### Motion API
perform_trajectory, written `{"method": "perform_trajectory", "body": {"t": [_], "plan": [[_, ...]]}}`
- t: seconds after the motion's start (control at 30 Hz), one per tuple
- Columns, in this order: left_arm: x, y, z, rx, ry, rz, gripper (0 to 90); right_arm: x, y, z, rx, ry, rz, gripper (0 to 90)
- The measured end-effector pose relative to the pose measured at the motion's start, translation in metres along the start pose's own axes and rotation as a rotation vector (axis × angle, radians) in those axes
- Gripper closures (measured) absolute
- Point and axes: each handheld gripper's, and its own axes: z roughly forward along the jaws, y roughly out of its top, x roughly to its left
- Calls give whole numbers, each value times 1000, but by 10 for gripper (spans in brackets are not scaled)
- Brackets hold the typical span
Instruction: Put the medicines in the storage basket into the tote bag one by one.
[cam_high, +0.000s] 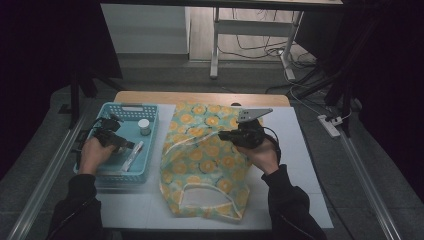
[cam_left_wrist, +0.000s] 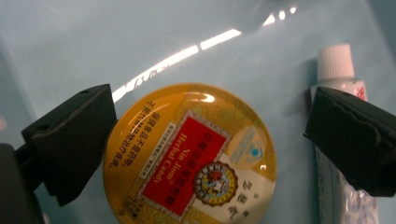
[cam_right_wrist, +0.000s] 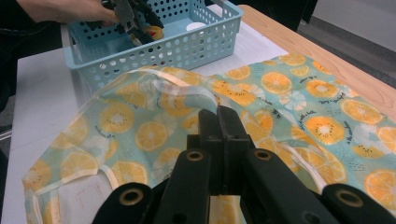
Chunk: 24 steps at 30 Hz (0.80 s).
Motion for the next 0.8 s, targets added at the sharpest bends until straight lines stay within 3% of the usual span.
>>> {"method": "perform_trajectory", "body": {"t": [0.23,0.3,0.67,0.8], "plan": [[-1,-2,-2,62,60,26,137,0,0,0,-4,2,-1,900],[0,-2,-3,54,56,17,193,0,0,0,-4,2,-1,900],[0,-2,-5,65,32,-25,203,-2,-1,0,-3,0,5,900],[0,-2,-9,37,25,-39,204,-1,-1,0,-3,0,5,900]]}}
